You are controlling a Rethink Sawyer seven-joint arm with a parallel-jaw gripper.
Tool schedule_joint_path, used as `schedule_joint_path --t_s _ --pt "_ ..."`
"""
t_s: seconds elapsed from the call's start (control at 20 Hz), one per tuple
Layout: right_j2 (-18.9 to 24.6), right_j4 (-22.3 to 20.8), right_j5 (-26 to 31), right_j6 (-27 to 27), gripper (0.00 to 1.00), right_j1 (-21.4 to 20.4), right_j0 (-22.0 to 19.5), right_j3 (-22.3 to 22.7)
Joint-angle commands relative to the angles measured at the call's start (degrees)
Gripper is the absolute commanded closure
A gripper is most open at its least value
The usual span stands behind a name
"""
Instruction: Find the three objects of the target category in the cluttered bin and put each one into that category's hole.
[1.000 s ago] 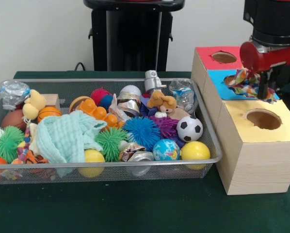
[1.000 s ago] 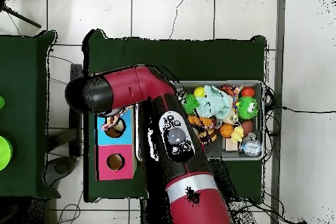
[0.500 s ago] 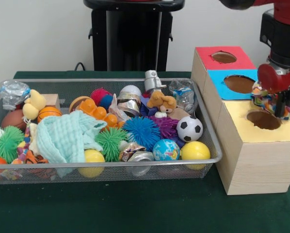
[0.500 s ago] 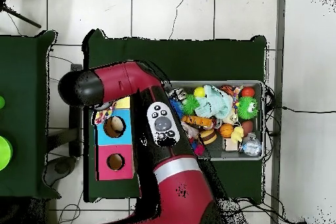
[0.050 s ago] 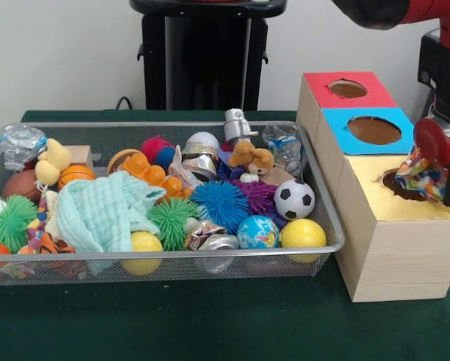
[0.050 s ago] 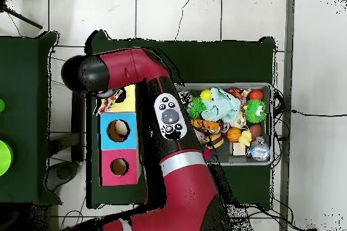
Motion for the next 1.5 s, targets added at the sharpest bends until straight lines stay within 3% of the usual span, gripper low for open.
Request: schedule_joint_path --t_s 0.05,0.25,0.4,0.65,0.75,1.5 --pt "2.9 -0.3 14.2 -7.9 1.0 4.0 -2.1 -12.1" --pt "3.6 -1.1 15.8 -11.7 1.0 3.7 -3.7 -12.0" --pt "3.9 -1.5 12.5 -12.2 1.0 3.2 -4.6 -8.1" --pt "2.9 -1.8 0.9 -5.7 1.0 -1.4 -5.7 6.0" --pt "2.6 -2.1 -1.6 -3.7 1.0 -2.3 -5.8 9.1" --pt "-1.2 -1.6 -10.2 6.3 1.0 -4.8 -2.4 19.2"
